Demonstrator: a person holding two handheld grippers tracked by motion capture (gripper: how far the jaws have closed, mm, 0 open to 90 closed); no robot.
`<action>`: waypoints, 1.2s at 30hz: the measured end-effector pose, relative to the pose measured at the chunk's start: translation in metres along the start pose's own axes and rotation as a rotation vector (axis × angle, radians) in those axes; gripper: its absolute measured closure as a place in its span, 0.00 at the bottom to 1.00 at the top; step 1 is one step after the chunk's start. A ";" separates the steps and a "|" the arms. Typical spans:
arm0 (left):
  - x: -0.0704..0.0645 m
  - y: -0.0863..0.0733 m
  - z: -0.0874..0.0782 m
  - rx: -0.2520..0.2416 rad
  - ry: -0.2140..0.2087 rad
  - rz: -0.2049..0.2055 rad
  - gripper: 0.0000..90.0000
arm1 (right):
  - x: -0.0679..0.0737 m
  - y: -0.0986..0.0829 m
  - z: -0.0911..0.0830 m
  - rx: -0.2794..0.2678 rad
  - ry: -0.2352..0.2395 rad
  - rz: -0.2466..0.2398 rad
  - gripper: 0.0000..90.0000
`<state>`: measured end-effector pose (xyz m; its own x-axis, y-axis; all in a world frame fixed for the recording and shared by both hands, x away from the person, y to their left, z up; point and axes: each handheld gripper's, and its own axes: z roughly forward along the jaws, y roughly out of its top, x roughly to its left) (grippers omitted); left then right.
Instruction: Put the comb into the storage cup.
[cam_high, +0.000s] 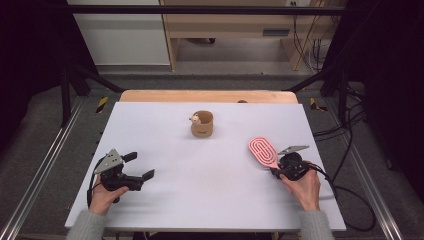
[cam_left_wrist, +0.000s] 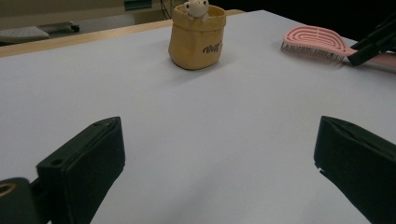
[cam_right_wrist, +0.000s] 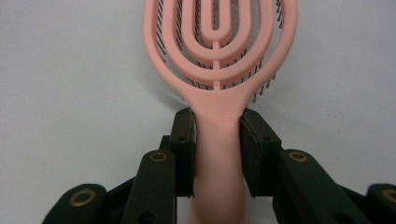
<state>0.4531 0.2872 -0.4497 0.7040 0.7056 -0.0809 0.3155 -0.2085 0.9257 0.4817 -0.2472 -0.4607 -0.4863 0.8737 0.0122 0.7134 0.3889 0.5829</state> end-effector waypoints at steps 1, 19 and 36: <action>0.000 0.000 0.000 0.000 0.001 0.000 0.02 | 0.000 0.000 0.000 -0.009 -0.003 0.000 0.77; 0.000 0.000 0.000 -0.002 0.001 -0.001 0.02 | 0.001 0.002 -0.012 -0.092 0.035 0.020 0.77; 0.000 0.000 0.000 -0.001 0.002 -0.002 0.02 | 0.009 0.005 -0.018 -0.168 0.099 0.020 0.77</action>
<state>0.4531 0.2871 -0.4496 0.7023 0.7072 -0.0817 0.3157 -0.2065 0.9261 0.4718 -0.2428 -0.4432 -0.5260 0.8446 0.0998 0.6330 0.3104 0.7092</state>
